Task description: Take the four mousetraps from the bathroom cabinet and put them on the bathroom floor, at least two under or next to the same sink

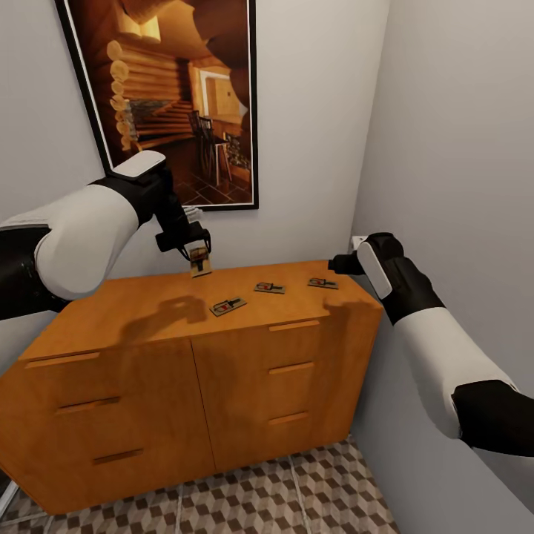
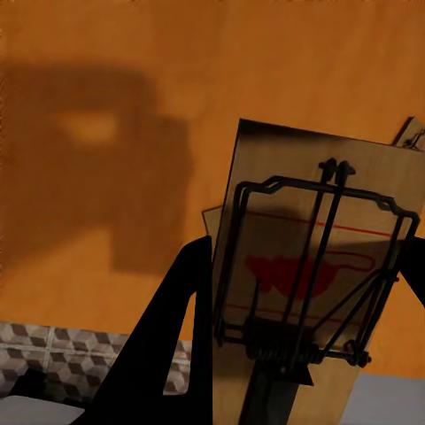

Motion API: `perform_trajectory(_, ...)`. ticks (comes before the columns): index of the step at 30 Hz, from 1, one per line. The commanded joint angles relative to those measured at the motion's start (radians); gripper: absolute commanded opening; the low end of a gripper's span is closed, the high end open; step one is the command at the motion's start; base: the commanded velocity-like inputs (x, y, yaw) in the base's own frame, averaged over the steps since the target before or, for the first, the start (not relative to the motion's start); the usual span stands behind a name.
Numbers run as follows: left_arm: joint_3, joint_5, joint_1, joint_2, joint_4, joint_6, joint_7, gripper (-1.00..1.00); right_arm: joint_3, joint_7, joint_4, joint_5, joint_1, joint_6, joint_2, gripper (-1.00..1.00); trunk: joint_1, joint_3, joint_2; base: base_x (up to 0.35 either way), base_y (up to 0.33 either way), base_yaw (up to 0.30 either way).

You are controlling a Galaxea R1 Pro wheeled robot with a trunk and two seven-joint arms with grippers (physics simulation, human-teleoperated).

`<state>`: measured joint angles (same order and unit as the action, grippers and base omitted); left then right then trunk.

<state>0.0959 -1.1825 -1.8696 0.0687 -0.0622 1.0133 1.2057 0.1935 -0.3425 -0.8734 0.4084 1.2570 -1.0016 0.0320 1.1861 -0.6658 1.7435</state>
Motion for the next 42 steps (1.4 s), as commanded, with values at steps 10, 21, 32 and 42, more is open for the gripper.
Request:
perform_trajectory(10, 0.007, 0.002, -0.005, -0.006, -0.002, 0.008, 0.013, -1.0, 0.062, -0.003, -0.007, 0.01, 0.002, -0.008, 0.002, 1.0, 0.0, -0.001, 0.0, 0.0, 0.0, 0.0)
perform_trajectory(21, 0.011, 0.0, -0.136, -0.06, 0.074, 0.011, 0.059, -1.0, 0.367, 0.225, 0.055, 0.012, 0.054, -0.012, 0.007, 1.0, 0.0, -0.001, 0.0, 0.0, 0.0, 0.0)
perform_trajectory(32, 0.013, 0.0, -0.142, -0.033, 0.113, 0.01, 0.066, -1.0, 0.795, 0.759, 0.194, -0.013, 0.369, -0.007, 0.017, 1.0, 0.0, -0.001, 0.0, 0.0, 0.0, 0.0)
perform_trajectory(42, 0.012, 0.0, -0.137, -0.017, 0.116, 0.009, 0.066, -1.0, 1.025, 1.316, 0.199, -0.208, 0.535, 0.091, 0.07, 1.0, 0.0, -0.001, 0.0, 0.0, 0.0, 0.0)
